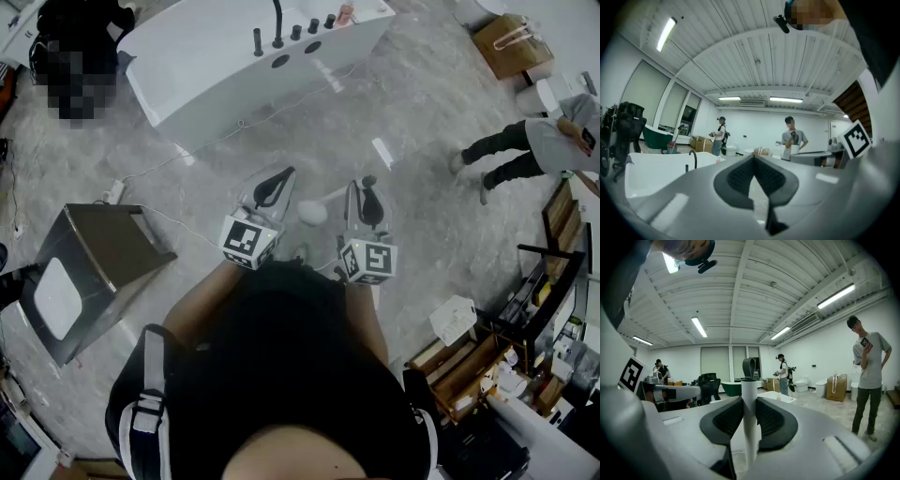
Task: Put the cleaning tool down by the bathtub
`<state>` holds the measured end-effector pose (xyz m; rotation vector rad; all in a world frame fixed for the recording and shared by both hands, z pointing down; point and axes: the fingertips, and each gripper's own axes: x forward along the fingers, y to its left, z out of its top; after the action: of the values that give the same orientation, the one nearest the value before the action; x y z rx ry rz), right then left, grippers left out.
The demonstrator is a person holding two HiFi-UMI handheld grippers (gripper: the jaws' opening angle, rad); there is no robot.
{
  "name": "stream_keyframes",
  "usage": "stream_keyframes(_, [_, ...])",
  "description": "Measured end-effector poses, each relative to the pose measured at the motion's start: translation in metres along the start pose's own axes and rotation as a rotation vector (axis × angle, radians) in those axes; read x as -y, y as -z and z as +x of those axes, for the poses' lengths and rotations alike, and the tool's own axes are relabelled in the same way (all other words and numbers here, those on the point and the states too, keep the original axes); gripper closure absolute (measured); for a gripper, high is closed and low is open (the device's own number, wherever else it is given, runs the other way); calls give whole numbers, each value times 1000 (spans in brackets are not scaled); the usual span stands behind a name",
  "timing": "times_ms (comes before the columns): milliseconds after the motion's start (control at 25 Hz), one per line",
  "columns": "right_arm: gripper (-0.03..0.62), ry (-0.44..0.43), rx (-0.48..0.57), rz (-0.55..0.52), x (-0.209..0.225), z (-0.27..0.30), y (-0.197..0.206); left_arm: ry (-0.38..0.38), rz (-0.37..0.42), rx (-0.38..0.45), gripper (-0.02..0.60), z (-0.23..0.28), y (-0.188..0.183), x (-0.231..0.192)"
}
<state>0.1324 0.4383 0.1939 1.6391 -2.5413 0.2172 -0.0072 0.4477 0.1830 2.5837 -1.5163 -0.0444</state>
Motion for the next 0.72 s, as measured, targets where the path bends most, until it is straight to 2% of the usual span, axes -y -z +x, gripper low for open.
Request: stream_keyframes(720, [507,51,10,9,-18,19,-5,13,-13,5,574,-12,-5,-40])
